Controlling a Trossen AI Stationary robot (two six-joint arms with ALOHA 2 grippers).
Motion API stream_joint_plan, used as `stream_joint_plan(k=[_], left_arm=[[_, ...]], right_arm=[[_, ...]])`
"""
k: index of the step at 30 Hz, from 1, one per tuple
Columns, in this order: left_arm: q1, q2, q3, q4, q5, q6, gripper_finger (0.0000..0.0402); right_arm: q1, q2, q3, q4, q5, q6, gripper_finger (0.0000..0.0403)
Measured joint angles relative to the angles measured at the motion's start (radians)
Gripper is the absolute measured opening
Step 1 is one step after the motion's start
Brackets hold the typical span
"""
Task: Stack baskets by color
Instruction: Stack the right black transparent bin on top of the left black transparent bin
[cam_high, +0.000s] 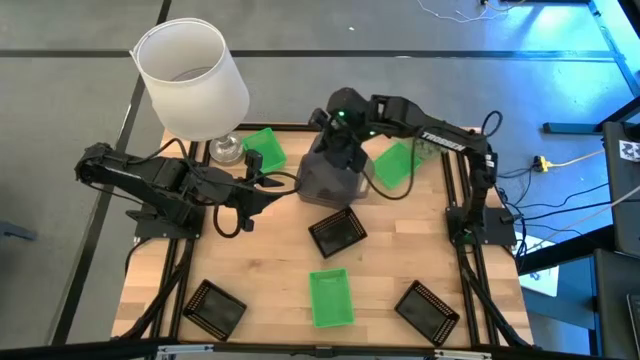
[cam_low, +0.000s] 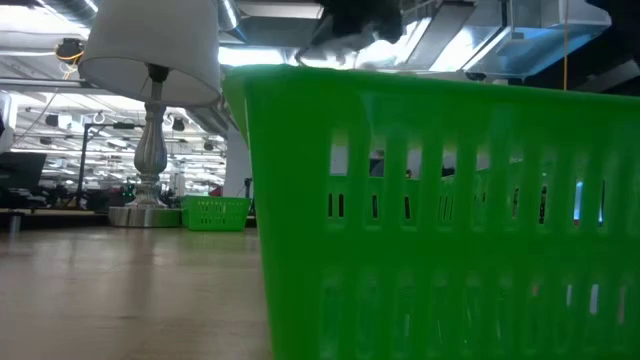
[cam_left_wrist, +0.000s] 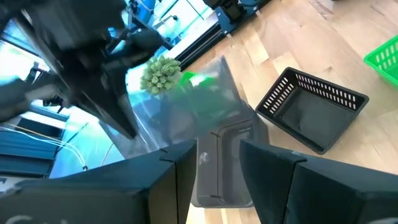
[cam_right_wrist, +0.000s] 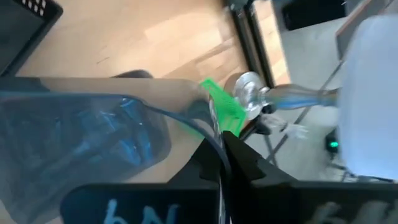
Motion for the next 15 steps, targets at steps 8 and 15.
stream_joint_plan(k=[8,15], left_arm=[[0.000,0.000,0.000,0.002,0.000,-0.052,0.0115],[0.000,0.000,0.000,0.002,0.000,-0.052,0.0115]], right_arm=[[-0.012,0.063,-0.002,-0.012,0.004,-0.005,0.0000],[-0.011,0.076,-0.001,-0.052,0.008,-0.031,0.0000]])
